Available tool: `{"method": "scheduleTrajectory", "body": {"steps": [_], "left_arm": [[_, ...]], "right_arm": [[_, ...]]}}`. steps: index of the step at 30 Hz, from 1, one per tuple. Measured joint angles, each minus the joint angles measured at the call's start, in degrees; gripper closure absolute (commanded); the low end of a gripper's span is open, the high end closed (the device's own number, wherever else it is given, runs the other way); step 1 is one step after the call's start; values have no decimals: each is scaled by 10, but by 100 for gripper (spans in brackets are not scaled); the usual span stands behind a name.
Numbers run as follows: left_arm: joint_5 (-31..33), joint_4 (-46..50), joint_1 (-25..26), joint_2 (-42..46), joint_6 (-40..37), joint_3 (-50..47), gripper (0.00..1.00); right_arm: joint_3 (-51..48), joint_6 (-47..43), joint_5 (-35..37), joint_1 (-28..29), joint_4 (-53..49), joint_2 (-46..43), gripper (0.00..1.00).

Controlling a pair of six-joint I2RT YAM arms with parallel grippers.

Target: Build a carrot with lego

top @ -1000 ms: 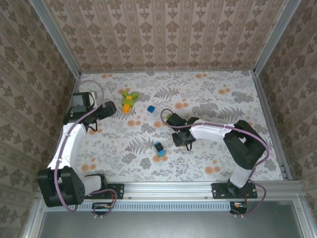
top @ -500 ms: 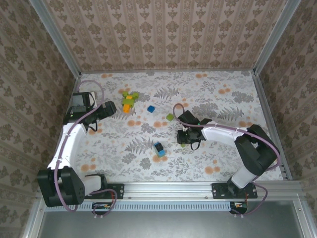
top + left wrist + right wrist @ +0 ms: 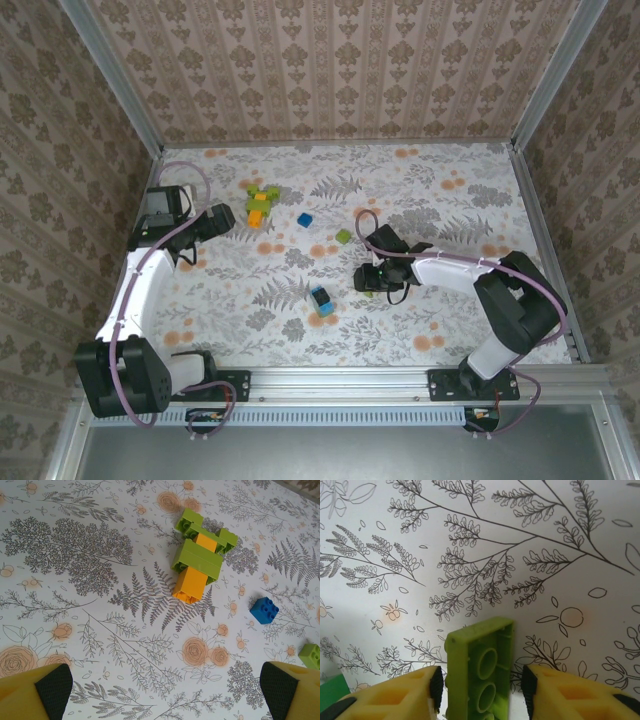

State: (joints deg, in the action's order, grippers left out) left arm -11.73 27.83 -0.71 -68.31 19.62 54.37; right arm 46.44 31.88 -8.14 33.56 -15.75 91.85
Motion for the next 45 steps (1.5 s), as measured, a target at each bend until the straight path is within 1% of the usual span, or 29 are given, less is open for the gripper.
{"method": "scheduleTrajectory", "body": {"steps": [7,13,23,29,33,39,45], "left_arm": [[0,0,3,0,-2,0,0],[0,0,3,0,-2,0,0],[0,0,3,0,-2,0,0],[0,0,3,0,-2,0,0],[0,0,3,0,-2,0,0],[0,0,3,0,-2,0,0],[0,0,3,0,-2,0,0]], "right_arm": [[0,-2,30,-3,-14,-8,49],[0,-3,37,-4,-23,-16,60],[-1,-4,38,-14,-24,-19,71],[-10,-5,31,-31,-11,-23,73],[-25,-3,-2,-54,28,-24,77],[-68,21,-107,-104,133,-23,79],[-86,56,-199,-113,217,0,79]]}}
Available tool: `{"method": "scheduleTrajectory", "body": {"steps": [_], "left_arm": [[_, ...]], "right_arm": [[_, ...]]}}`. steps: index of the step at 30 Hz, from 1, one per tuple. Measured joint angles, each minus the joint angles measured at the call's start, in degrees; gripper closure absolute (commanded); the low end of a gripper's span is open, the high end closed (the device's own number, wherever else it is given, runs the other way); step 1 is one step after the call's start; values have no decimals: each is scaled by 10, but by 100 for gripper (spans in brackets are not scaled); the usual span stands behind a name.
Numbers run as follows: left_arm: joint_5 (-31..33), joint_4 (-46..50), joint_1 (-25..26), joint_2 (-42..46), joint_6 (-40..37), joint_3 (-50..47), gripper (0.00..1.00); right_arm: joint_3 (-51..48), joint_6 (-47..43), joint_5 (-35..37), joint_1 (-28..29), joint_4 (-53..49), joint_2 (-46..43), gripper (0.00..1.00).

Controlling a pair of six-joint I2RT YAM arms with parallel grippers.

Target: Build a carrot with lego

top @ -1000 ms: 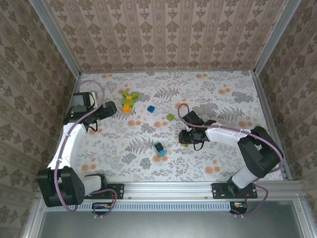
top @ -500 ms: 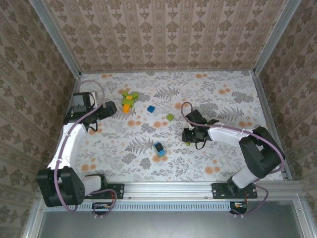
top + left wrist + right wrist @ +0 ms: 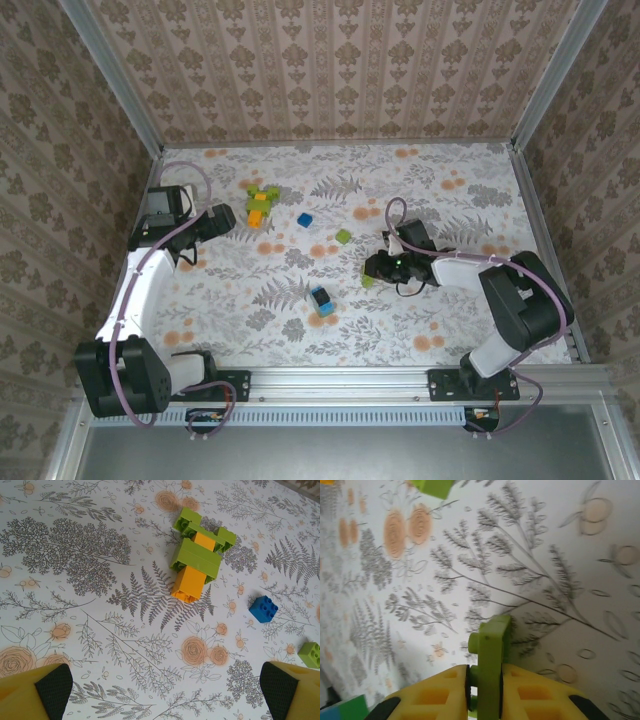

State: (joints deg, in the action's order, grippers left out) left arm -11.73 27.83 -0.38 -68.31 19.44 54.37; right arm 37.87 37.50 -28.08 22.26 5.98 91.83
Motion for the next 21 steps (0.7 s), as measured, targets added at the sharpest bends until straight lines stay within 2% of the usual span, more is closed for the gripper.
{"method": "scheduleTrajectory", "body": {"steps": [4,8,18,21], "left_arm": [[0,0,0,0,0,0,0],[0,0,0,0,0,0,0],[0,0,0,-3,-2,0,0],[0,0,0,-3,-2,0,0]], "right_arm": [[-6,20,-48,-2,40,23,78],[-6,19,-49,-2,37,25,73],[-6,-15,39,-2,-80,-34,54],[-5,-24,57,-1,-106,-48,52]]}}
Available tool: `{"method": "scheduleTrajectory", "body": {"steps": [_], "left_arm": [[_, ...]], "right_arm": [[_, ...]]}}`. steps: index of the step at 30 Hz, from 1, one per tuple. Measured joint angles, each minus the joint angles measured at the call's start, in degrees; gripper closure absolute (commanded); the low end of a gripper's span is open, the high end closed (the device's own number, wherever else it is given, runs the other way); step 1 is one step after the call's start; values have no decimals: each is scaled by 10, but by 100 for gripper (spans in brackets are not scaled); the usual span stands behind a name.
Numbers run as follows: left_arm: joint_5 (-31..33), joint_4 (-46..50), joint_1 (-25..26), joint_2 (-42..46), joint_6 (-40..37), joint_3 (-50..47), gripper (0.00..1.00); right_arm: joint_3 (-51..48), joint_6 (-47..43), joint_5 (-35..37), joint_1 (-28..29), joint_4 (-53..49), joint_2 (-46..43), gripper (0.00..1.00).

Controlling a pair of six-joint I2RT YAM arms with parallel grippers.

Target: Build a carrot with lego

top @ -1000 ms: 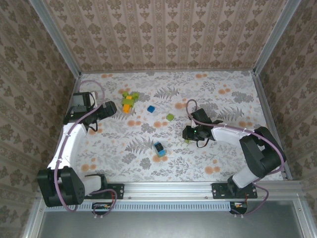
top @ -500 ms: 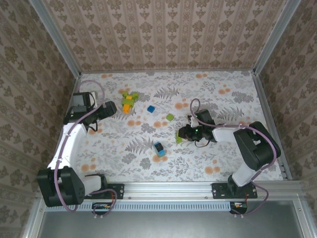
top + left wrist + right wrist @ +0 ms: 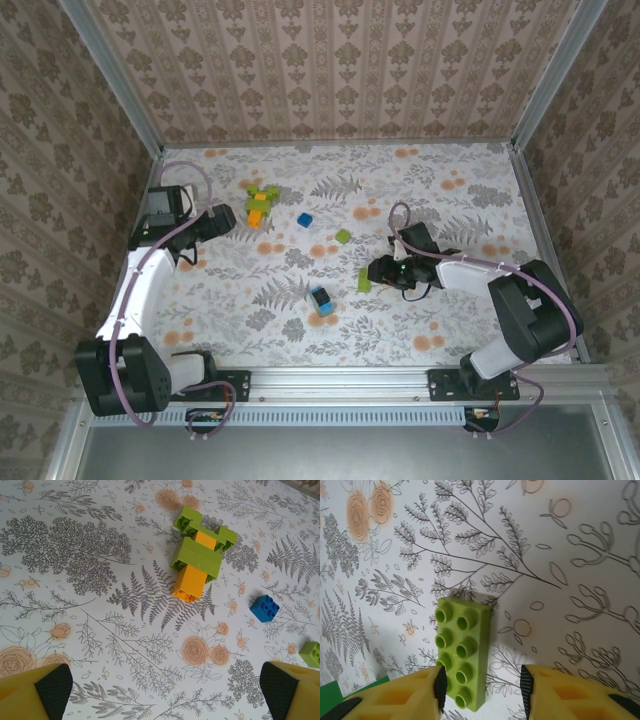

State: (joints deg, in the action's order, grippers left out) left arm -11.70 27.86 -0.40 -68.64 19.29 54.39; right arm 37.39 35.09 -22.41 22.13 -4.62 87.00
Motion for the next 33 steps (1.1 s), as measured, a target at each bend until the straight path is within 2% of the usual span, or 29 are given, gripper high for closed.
{"method": "scheduleTrajectory", "body": {"steps": [5,11,16,19,25,33], "left_arm": [[0,0,0,0,0,0,0],[0,0,0,0,0,0,0],[0,0,0,0,0,0,0],[0,0,0,0,0,0,0],[0,0,0,0,0,0,0],[0,0,0,0,0,0,0]], "right_arm": [[21,-9,41,14,-52,-2,51],[91,-6,129,72,-130,2,47],[194,10,216,145,-212,33,44],[238,18,249,167,-245,63,44],[266,42,306,190,-299,121,39],[265,57,325,193,-316,122,37]]}}
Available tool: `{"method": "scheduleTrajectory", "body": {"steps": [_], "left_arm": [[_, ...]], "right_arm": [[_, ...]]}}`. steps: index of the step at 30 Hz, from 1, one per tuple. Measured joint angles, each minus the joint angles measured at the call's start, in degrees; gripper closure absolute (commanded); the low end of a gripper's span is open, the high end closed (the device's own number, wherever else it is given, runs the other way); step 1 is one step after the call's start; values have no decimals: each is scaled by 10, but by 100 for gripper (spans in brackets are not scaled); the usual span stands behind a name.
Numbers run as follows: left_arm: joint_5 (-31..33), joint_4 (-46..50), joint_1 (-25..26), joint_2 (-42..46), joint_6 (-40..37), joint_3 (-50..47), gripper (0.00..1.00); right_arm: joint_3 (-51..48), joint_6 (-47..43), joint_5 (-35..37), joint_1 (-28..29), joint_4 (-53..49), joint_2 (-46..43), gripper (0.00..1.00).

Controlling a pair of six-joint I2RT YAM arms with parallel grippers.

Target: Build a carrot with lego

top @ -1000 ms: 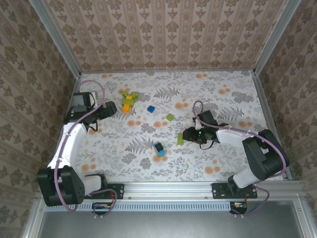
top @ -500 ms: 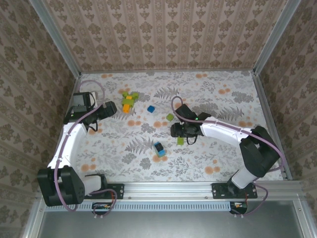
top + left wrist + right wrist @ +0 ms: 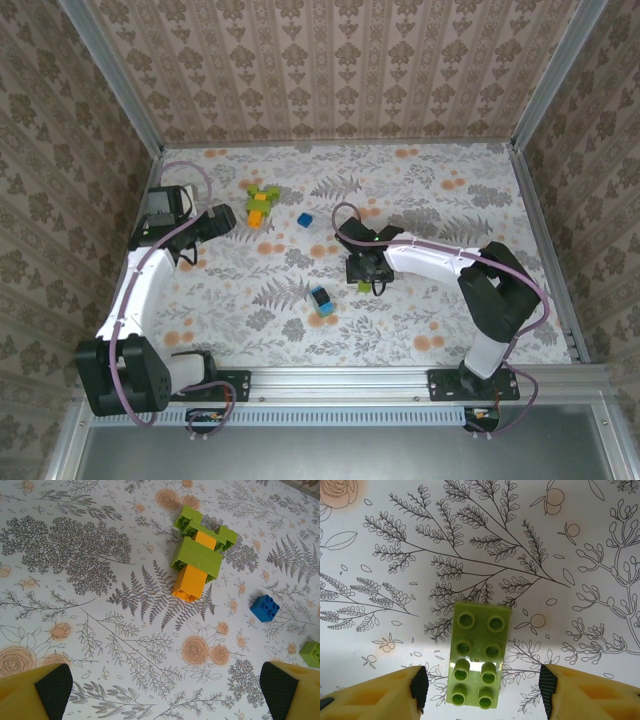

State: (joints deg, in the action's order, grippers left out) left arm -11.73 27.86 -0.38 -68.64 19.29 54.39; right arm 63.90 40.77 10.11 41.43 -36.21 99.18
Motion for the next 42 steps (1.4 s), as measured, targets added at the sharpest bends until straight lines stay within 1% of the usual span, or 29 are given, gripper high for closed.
{"method": "scheduleTrajectory", "body": {"steps": [5,12,27,38,42], "left_arm": [[0,0,0,0,0,0,0],[0,0,0,0,0,0,0],[0,0,0,0,0,0,0],[0,0,0,0,0,0,0],[0,0,0,0,0,0,0]], "right_arm": [[0,0,0,0,2,3,40],[-4,0,-2,0,8,19,41],[-7,0,-5,0,18,47,45],[-2,0,-6,1,23,53,64],[-2,0,-6,1,22,51,67]]}}
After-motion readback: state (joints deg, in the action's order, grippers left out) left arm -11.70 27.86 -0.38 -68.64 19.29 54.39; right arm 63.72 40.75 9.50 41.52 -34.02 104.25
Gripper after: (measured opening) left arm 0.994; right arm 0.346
